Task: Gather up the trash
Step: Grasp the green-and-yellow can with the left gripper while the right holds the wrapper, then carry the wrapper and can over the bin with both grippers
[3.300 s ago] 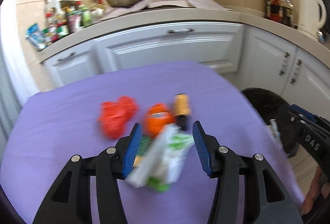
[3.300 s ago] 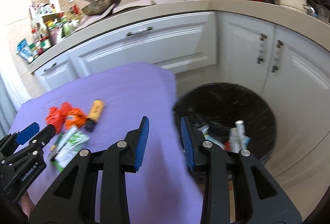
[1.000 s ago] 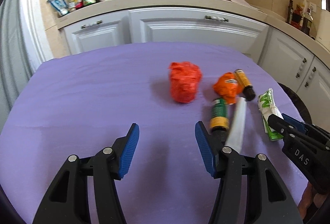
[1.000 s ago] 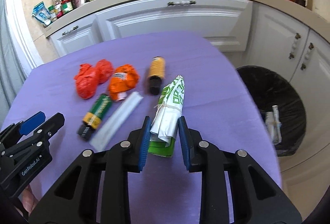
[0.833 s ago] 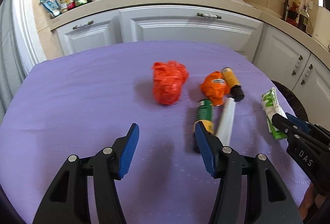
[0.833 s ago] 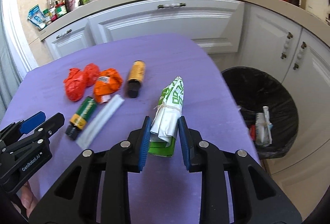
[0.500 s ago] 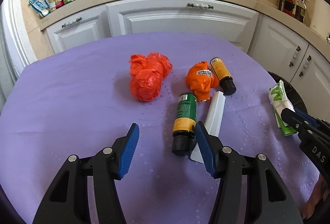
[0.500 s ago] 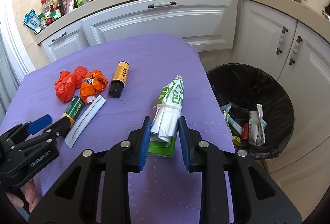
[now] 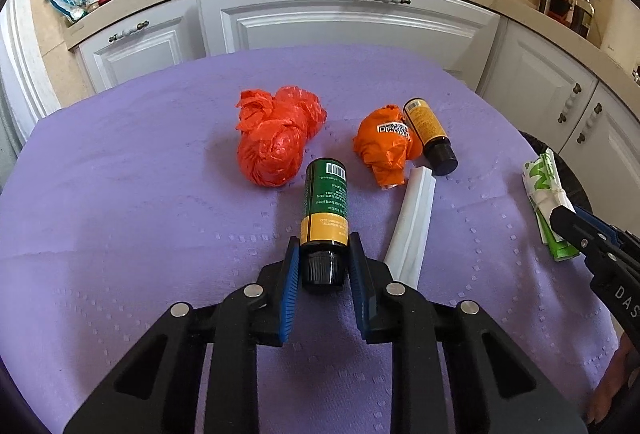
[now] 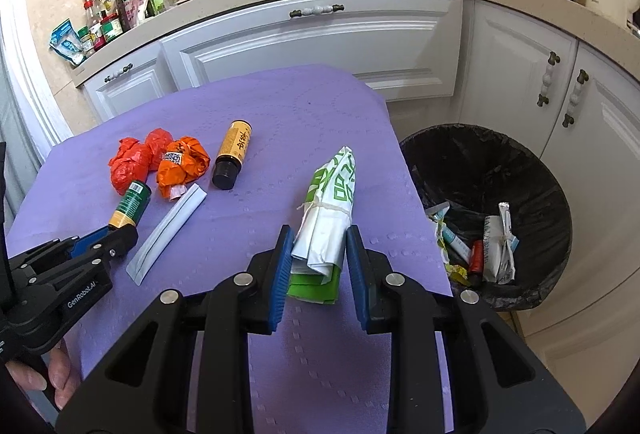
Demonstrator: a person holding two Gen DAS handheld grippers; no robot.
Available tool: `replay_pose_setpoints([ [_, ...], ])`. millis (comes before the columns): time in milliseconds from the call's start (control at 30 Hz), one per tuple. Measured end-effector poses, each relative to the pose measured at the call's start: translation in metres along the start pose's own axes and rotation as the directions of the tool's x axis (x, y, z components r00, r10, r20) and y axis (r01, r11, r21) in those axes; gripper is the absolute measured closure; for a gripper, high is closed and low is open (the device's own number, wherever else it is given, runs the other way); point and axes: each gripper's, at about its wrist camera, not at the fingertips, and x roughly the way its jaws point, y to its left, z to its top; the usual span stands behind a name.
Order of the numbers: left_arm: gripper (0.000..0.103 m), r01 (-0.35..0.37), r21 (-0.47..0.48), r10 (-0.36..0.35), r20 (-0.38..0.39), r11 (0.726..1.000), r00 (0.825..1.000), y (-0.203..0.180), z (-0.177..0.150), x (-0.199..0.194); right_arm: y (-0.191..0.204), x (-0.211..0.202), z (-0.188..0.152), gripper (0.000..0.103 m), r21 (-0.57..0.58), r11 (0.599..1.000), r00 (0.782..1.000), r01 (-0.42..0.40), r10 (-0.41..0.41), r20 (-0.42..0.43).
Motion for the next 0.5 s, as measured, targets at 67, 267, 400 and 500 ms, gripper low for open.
replay_pose_setpoints([
  [67, 0.079, -0.007, 0.003, 0.007, 0.020, 1.000, 1.000, -0.002, 0.000, -0.004, 0.001, -0.003, 0.000, 0.077, -0.009, 1.000, 1.000, 0.007, -0.007, 0.009],
  [267, 0.079, -0.037, 0.025, 0.035, 0.077, 0.999, 0.996, -0.009, 0.002, -0.017, -0.002, -0.014, 0.002, 0.078, -0.016, 0.999, 0.999, 0.028, -0.028, 0.045],
  [400, 0.079, -0.027, 0.029, 0.024, 0.103, 0.999, 0.994, -0.016, 0.005, -0.026, -0.009, -0.019, 0.004, 0.078, -0.008, 0.999, 0.998, 0.036, -0.035, 0.058],
  [500, 0.079, -0.025, 0.038, 0.020, 0.116, 0.999, 0.993, -0.023, 0.007, -0.029, -0.010, -0.018, 0.002, 0.079, -0.013, 0.999, 0.998, 0.032, -0.031, 0.052],
])
